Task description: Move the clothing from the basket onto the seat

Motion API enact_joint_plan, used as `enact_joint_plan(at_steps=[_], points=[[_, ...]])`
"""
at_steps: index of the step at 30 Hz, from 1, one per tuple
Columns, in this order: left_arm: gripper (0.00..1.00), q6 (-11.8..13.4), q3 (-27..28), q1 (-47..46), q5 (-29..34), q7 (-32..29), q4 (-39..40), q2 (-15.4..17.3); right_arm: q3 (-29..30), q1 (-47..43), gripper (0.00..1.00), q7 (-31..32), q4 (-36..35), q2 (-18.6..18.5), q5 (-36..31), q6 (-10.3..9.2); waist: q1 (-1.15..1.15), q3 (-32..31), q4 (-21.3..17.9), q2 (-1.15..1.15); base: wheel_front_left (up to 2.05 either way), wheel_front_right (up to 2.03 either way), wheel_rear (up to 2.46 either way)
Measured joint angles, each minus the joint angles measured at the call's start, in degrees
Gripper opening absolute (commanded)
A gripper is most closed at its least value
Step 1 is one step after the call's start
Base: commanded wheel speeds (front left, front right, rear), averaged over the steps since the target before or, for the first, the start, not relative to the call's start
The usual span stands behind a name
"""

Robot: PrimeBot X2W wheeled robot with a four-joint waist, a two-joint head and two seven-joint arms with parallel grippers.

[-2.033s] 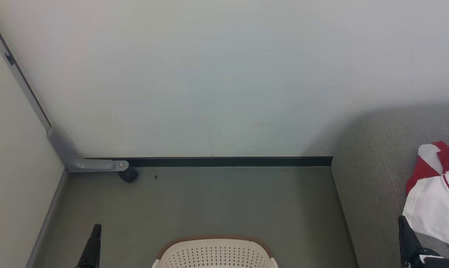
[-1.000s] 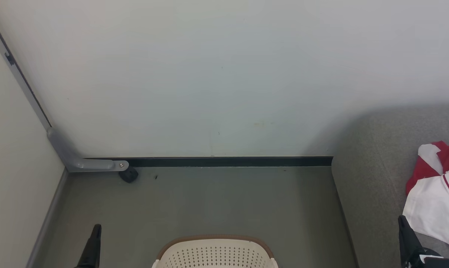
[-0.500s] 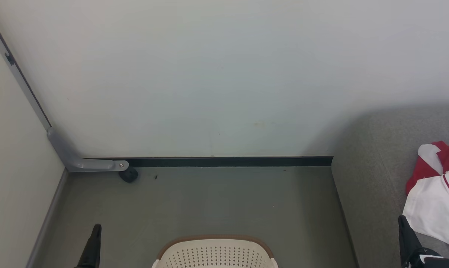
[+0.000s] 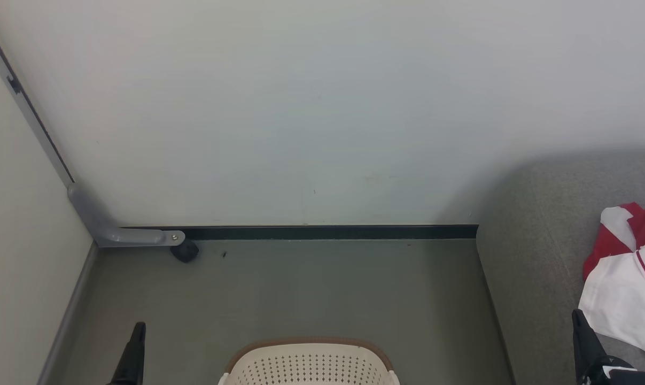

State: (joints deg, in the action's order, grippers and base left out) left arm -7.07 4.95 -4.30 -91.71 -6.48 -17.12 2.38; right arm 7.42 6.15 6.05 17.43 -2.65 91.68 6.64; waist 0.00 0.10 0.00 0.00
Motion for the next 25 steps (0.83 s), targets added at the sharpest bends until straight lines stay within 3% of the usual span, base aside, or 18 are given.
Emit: enact_joint_plan(at_steps=[25], points=[[0.00, 0.00, 0.00, 0.00, 0.00, 0.00, 0.00, 0.00, 0.00, -0.01, 0.00, 0.00, -0.02, 0.00, 0.00, 0.00, 0.00, 0.00, 0.00, 0.00, 0.00, 0.00, 0.00]])
